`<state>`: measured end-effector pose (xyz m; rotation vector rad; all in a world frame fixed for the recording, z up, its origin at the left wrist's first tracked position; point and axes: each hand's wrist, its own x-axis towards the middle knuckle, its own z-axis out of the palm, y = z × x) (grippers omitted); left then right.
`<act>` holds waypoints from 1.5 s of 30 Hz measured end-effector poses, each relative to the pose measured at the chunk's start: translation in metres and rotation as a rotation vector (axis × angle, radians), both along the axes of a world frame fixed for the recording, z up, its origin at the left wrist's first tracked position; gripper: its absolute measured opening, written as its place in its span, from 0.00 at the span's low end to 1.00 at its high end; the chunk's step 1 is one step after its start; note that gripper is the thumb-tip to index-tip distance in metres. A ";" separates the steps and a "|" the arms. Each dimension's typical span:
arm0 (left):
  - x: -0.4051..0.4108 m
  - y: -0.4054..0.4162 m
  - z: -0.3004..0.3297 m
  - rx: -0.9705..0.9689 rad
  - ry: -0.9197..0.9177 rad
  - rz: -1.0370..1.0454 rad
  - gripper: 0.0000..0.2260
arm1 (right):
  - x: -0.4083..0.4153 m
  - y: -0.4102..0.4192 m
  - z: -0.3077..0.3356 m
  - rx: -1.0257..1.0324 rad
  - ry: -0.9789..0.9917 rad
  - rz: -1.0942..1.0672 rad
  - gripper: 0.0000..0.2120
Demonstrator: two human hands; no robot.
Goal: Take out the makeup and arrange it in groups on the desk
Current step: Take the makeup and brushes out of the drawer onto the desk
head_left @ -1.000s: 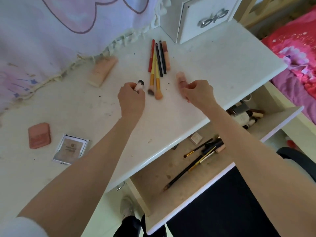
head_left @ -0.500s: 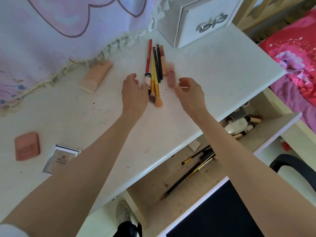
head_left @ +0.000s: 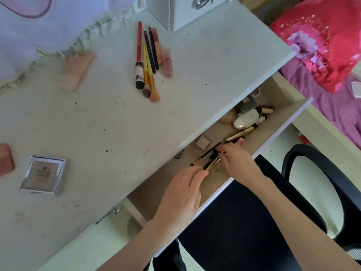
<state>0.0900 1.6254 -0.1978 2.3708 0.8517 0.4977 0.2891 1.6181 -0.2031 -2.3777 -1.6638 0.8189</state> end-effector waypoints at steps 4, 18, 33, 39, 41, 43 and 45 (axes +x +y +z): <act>0.007 -0.011 -0.030 -0.150 0.354 -0.044 0.26 | 0.005 0.005 -0.018 -0.210 -0.216 0.264 0.18; 0.034 0.034 -0.061 0.113 0.789 0.023 0.40 | 0.016 0.044 -0.054 -0.534 -0.403 0.575 0.22; 0.025 0.034 -0.072 0.158 0.535 -0.054 0.26 | 0.003 0.055 -0.044 -0.727 -0.257 0.597 0.12; 0.015 0.033 -0.073 0.217 0.591 -0.014 0.25 | -0.007 0.054 -0.043 -0.791 -0.227 0.625 0.09; 0.011 0.036 -0.070 0.208 0.644 0.008 0.27 | -0.009 0.054 -0.041 -0.807 -0.216 0.611 0.11; 0.009 0.037 -0.067 0.203 0.662 0.012 0.26 | -0.010 0.054 -0.038 -0.838 -0.193 0.605 0.11; 0.007 0.035 -0.067 0.172 0.660 0.018 0.25 | -0.015 0.057 -0.034 -0.883 -0.172 0.585 0.09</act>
